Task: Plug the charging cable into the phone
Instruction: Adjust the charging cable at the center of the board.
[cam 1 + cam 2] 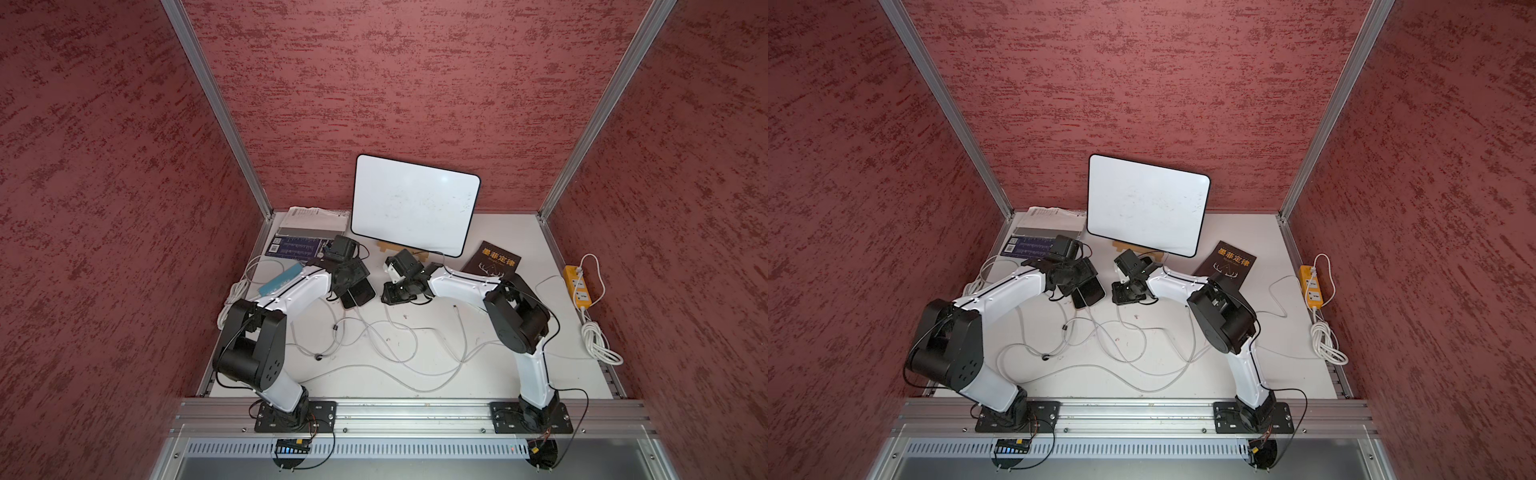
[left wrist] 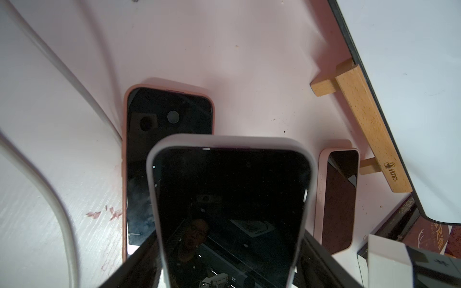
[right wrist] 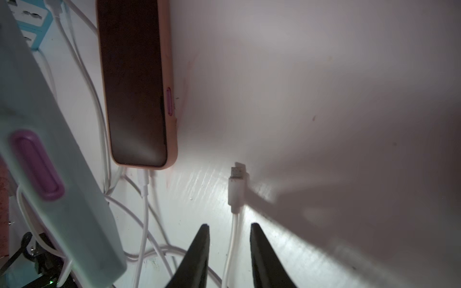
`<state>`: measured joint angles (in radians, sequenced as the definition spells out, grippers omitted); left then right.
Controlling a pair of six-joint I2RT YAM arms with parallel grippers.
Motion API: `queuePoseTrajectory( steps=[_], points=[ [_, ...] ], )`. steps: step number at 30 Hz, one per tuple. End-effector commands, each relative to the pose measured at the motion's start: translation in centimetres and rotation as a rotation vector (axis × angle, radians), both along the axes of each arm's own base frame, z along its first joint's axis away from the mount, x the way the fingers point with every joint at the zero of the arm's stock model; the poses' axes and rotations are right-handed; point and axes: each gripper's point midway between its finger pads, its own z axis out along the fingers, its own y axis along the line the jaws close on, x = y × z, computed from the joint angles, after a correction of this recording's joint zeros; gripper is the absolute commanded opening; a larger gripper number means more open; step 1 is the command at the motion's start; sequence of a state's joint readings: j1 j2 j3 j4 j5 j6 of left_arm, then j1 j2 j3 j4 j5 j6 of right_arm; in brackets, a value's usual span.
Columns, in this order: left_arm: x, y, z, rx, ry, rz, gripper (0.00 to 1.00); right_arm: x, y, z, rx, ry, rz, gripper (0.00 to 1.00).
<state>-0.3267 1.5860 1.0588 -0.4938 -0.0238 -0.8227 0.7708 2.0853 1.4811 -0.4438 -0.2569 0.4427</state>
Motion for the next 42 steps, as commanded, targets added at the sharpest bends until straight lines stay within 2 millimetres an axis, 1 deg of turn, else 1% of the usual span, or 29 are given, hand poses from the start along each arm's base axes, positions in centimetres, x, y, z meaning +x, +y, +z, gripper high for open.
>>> queuePoseTrajectory(
  steps=[1,4,7,8,11,15,24,34,38,42],
  points=[
    [0.5,0.4,1.9,-0.004,-0.068,0.023,0.0,-0.5,-0.9,-0.1,-0.197,-0.117,0.044,0.33],
    [0.2,1.1,1.9,0.019,-0.058,0.05,0.0,-0.9,-0.5,-0.3,-0.257,-0.194,0.08,0.36],
    [-0.3,2.7,1.3,0.084,-0.009,0.114,0.0,-1.5,0.4,-0.3,-0.301,-0.258,0.138,0.37],
    [-0.3,3.0,1.1,0.089,-0.002,0.125,0.0,-1.6,0.7,-0.3,-0.323,-0.278,0.152,0.37],
    [-0.4,3.2,0.8,0.077,0.009,0.134,0.0,-1.1,0.5,-0.6,-0.405,-0.321,0.151,0.37],
    [-0.5,3.5,0.7,0.075,0.012,0.145,0.0,-0.3,0.4,-0.1,-0.422,-0.359,0.127,0.37],
    [-0.4,3.6,0.6,0.071,0.013,0.147,0.0,0.5,0.8,-1.4,-0.465,-0.365,0.147,0.35],
    [-0.3,3.5,0.4,0.068,0.02,0.142,0.0,1.0,0.0,-3.3,-0.499,-0.333,0.136,0.32],
    [-0.3,3.4,0.4,0.067,0.023,0.14,0.0,1.2,-0.4,-4.0,-0.5,-0.309,0.13,0.26],
    [-0.3,3.3,0.4,0.063,0.024,0.138,0.0,1.5,-1.0,-4.5,-0.501,-0.289,0.118,0.24]
  ],
)
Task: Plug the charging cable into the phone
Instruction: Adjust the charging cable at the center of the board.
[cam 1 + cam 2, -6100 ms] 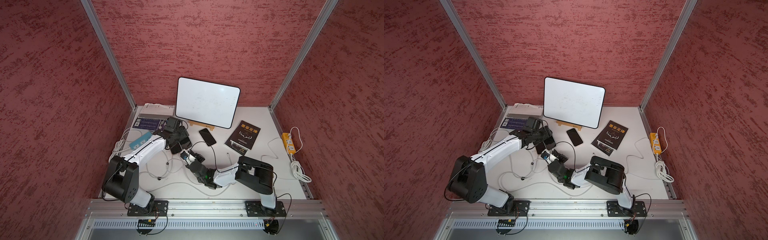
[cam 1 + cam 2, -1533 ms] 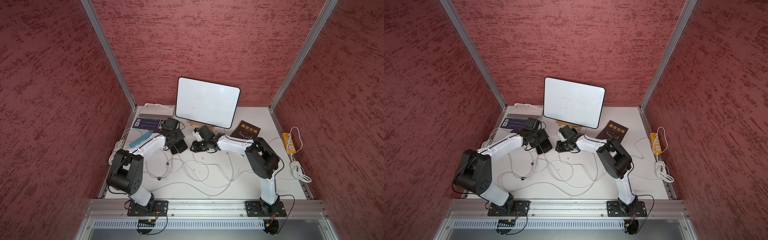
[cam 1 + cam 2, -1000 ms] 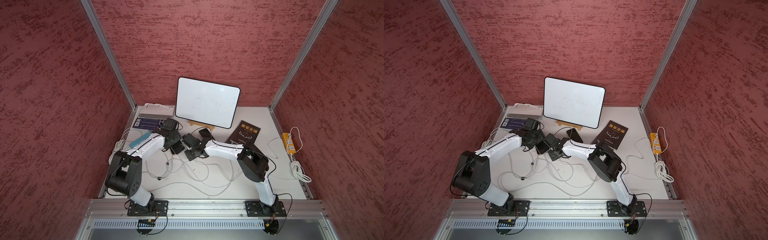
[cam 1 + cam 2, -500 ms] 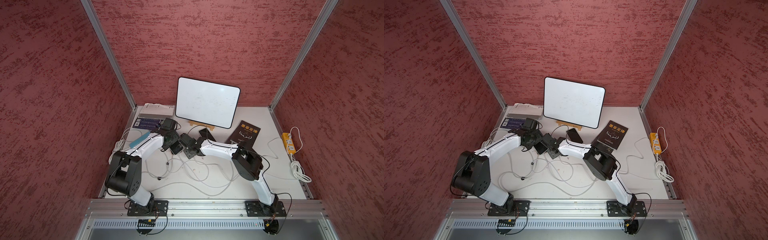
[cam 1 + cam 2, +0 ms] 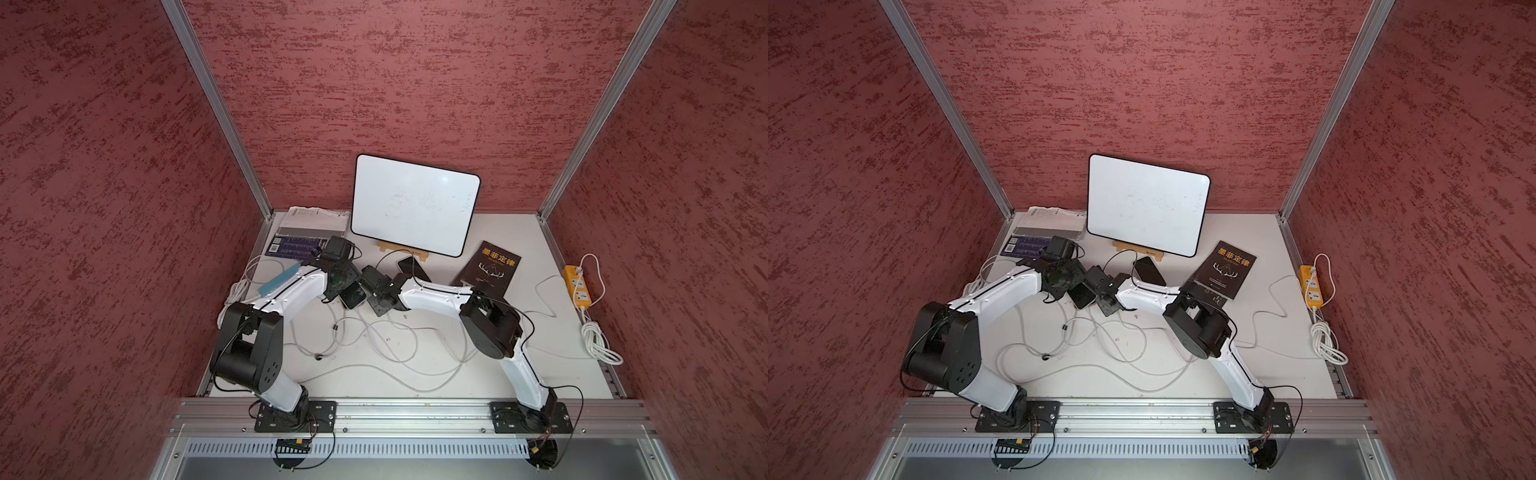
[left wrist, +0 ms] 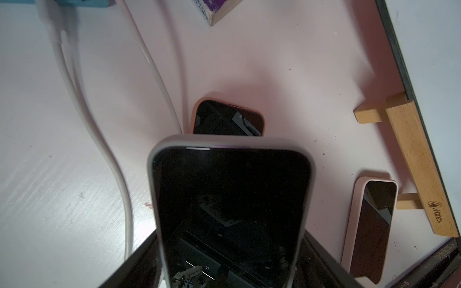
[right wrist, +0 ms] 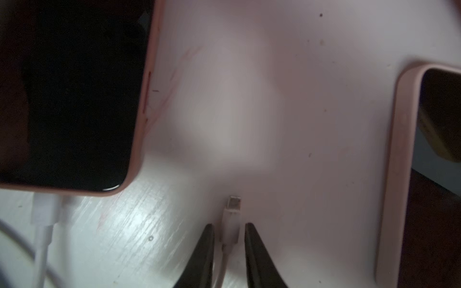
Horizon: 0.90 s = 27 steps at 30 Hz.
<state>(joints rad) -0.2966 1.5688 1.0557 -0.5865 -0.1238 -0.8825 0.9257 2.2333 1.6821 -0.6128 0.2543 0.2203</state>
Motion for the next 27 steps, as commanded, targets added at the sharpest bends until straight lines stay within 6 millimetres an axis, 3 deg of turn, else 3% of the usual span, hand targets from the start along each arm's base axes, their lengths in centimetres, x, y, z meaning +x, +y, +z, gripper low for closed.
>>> queuePoseTrajectory(
  steps=[1,15,19,24,27],
  points=[
    [0.8,-0.1,0.7,-0.013,-0.027,0.005,0.0,0.3,-1.5,-2.5,-0.046,0.053,-0.029,0.23],
    [1.0,-0.2,0.5,-0.019,-0.016,-0.002,0.0,0.0,-2.0,-3.6,-0.037,0.097,-0.043,0.11],
    [1.0,-0.3,0.5,-0.022,-0.015,-0.003,0.0,-0.1,-2.0,-3.6,-0.019,0.118,-0.047,0.0],
    [1.0,-0.4,0.4,-0.021,-0.011,-0.006,0.0,0.1,-1.6,-2.3,0.1,0.141,-0.065,0.0],
    [1.0,-0.4,0.4,-0.021,-0.013,-0.007,0.0,0.0,-1.1,-1.1,0.258,0.205,-0.067,0.0]
  ],
)
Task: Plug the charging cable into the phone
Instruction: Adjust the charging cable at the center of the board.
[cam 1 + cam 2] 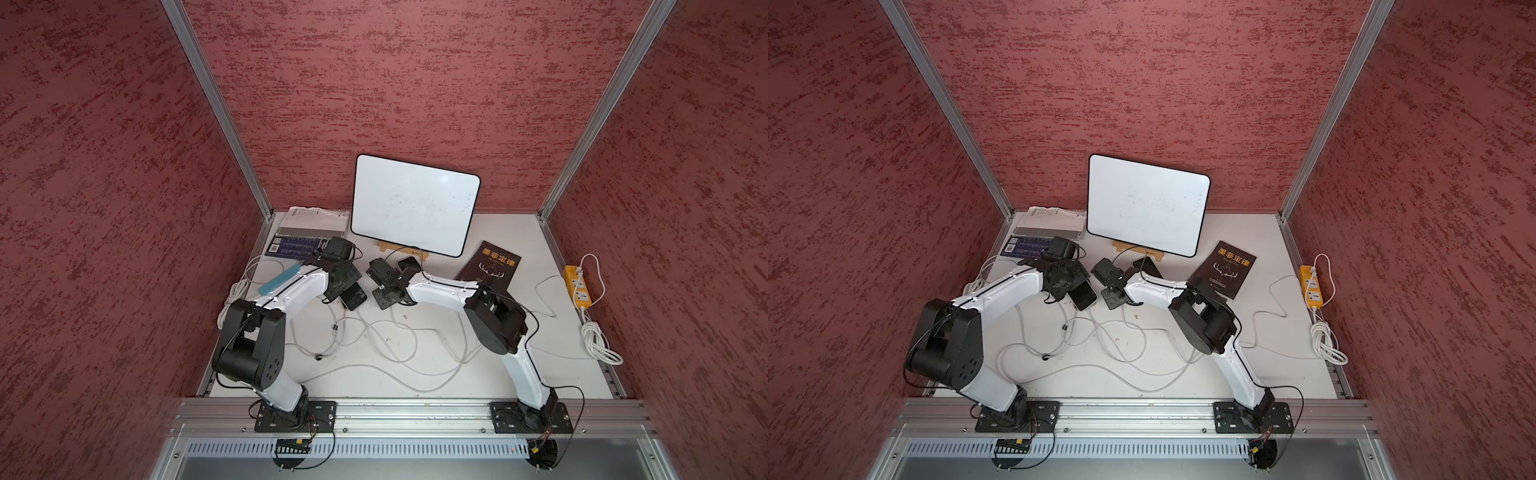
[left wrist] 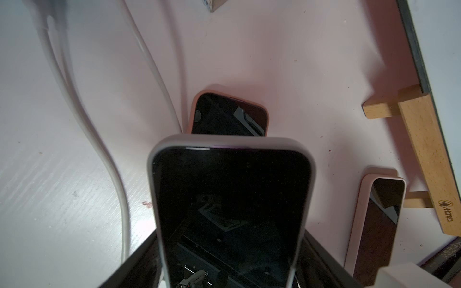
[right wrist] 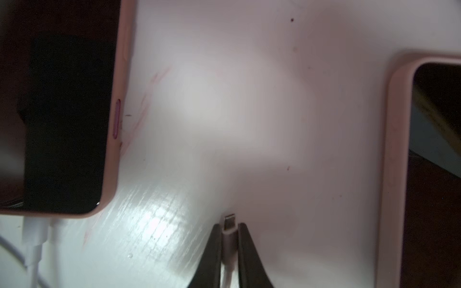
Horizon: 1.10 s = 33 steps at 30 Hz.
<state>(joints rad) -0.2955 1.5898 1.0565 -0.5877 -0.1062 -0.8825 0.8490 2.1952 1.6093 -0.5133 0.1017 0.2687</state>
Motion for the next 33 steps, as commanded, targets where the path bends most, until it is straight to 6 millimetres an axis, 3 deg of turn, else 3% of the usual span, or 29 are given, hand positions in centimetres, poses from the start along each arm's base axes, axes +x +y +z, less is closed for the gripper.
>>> queuePoseTrajectory(
  steps=[1,6,14,18,27,33],
  points=[
    [1.1,-0.1,1.2,-0.012,-0.038,0.0,0.0,-1.3,-0.2,-0.6,0.167,0.145,-0.009,0.0],
    [1.2,-0.2,1.2,-0.016,-0.038,-0.002,0.0,-1.6,-0.5,1.5,0.395,0.254,-0.037,0.0],
    [1.1,-0.3,1.2,-0.02,-0.035,-0.006,0.0,-2.9,-1.8,1.9,0.649,0.465,-0.121,0.0],
    [1.2,-0.4,1.1,-0.024,-0.032,-0.009,0.0,-3.4,-2.1,1.3,0.665,0.501,-0.14,0.0],
    [1.3,-0.6,0.9,-0.026,-0.024,-0.013,0.0,-2.4,-4.0,-0.5,0.503,0.417,-0.19,0.0],
    [1.3,-0.6,0.7,-0.027,-0.017,-0.014,0.0,-2.9,-3.6,-0.3,0.431,0.369,-0.167,0.15]
  ],
)
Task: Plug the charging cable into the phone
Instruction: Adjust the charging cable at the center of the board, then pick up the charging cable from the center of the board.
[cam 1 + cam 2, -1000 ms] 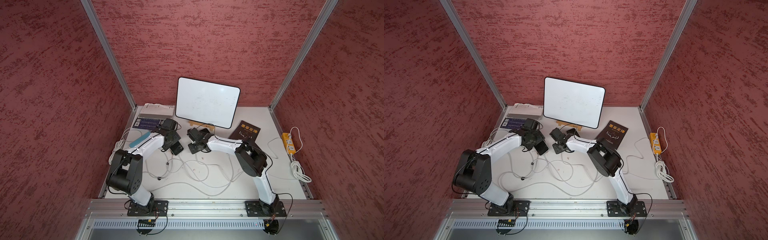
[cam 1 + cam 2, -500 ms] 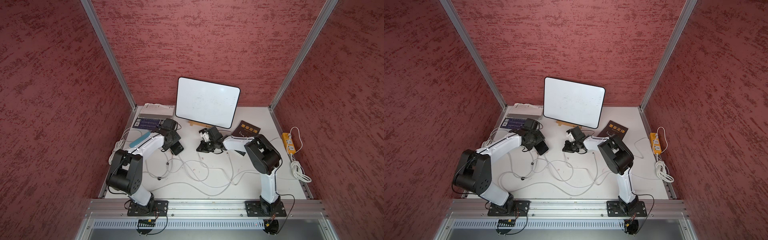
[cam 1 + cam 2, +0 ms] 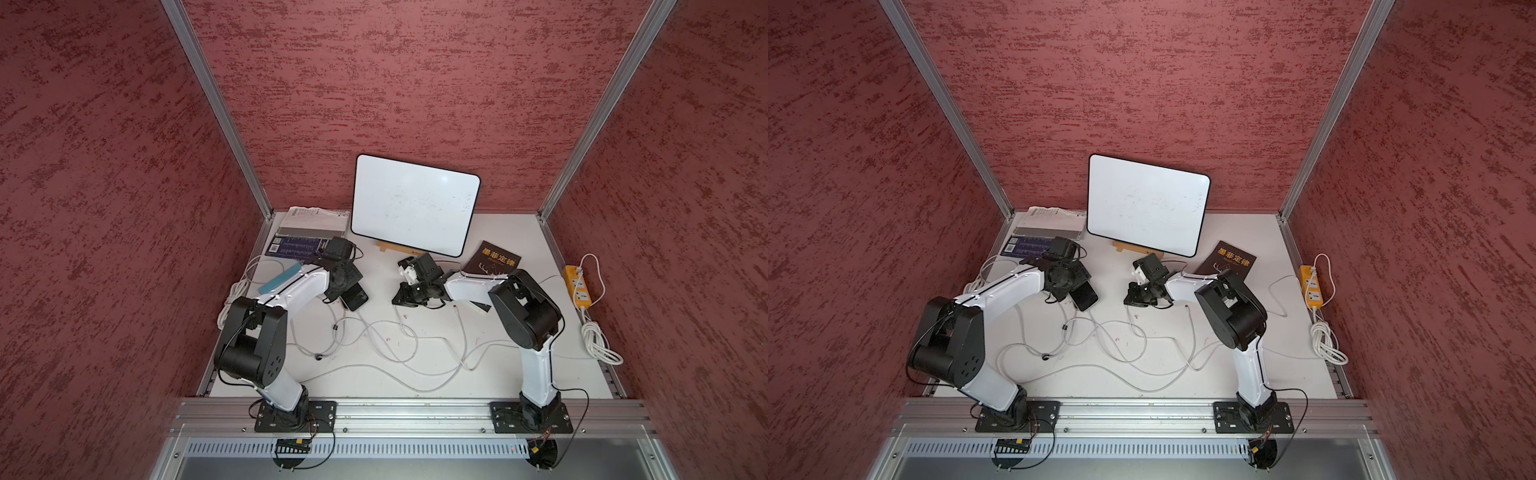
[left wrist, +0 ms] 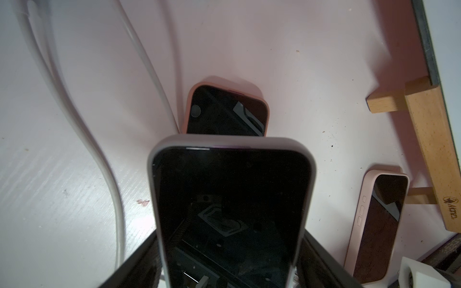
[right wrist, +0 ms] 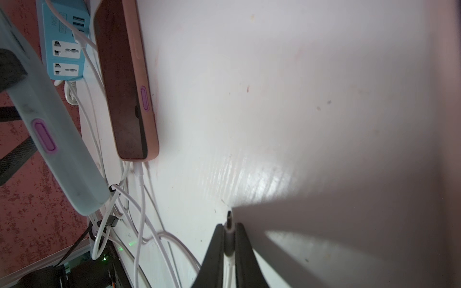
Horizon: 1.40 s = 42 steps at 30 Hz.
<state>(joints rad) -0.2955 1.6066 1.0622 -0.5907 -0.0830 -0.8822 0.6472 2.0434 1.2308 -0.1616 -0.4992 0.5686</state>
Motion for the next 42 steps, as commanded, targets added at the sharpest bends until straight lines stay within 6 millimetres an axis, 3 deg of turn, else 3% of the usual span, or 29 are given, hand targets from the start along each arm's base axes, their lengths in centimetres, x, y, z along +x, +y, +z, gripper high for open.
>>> queuePoseTrajectory(
  steps=[1,9,16,22,32,42],
  points=[
    [1.3,-0.2,1.1,-0.011,-0.036,-0.004,0.0,-0.3,-0.9,-0.4,-0.115,-0.038,-0.005,0.16],
    [1.4,-0.2,1.0,-0.013,-0.033,-0.005,0.0,-0.3,-0.8,0.6,-0.166,-0.092,0.007,0.26],
    [1.4,-0.3,1.0,-0.015,-0.032,-0.006,0.0,-0.3,-1.0,2.6,-0.251,-0.208,0.014,0.39],
    [1.4,-0.2,1.0,-0.016,-0.029,-0.005,0.0,-2.1,0.7,4.5,-0.425,-0.367,0.104,0.42],
    [1.4,-0.3,1.0,-0.016,-0.029,-0.006,0.0,-1.8,0.6,3.8,-0.634,-0.432,0.103,0.39],
    [1.4,-0.2,1.0,-0.015,-0.029,-0.006,0.0,-1.6,0.6,2.2,-0.683,-0.416,0.114,0.38]
  ],
)
